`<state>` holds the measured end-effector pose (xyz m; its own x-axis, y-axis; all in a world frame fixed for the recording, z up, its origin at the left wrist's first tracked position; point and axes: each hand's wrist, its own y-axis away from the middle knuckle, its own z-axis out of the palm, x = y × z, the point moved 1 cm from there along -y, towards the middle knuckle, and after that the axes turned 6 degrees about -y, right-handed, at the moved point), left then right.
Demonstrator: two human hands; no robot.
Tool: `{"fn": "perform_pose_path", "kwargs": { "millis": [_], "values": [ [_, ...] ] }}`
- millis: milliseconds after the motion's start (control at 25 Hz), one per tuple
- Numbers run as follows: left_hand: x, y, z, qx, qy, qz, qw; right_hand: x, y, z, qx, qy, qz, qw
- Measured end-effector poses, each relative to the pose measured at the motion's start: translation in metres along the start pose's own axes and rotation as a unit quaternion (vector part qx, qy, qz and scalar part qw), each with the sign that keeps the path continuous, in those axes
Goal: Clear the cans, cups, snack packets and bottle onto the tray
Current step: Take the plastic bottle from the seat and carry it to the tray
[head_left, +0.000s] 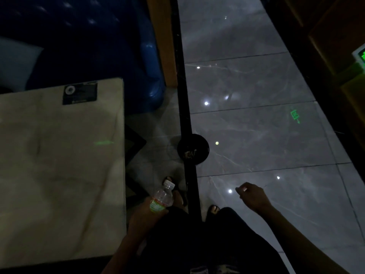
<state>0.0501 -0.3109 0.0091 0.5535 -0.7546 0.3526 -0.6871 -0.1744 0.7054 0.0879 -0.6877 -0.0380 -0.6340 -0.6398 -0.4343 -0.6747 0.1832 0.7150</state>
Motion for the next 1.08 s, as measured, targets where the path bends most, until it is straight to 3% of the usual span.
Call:
{"fn": "perform_pose_path", "kwargs": {
  "millis": [240, 480, 800, 920, 1080],
  "values": [
    [0.027, -0.080, -0.067, -0.060, -0.027, 0.037, 0.997, -0.067, -0.015, 0.002, 0.038, -0.070, 0.047, 0.996],
    [0.094, -0.129, -0.091, -0.084, -0.015, 0.090, 0.992, -0.127, -0.034, -0.017, 0.088, -0.230, 0.053, 0.968],
    [0.198, -0.125, -0.052, -0.052, 0.182, 0.077, 0.979, -0.216, -0.060, -0.039, -0.083, -0.274, -0.036, 0.957],
    [0.232, -0.115, -0.040, -0.062, 0.218, 0.091, 0.970, -0.238, -0.067, -0.050, -0.086, -0.338, -0.071, 0.935],
    [0.241, -0.114, -0.029, -0.081, 0.223, 0.102, 0.966, -0.232, -0.083, -0.056, -0.097, -0.379, -0.014, 0.920]
  ]
}}
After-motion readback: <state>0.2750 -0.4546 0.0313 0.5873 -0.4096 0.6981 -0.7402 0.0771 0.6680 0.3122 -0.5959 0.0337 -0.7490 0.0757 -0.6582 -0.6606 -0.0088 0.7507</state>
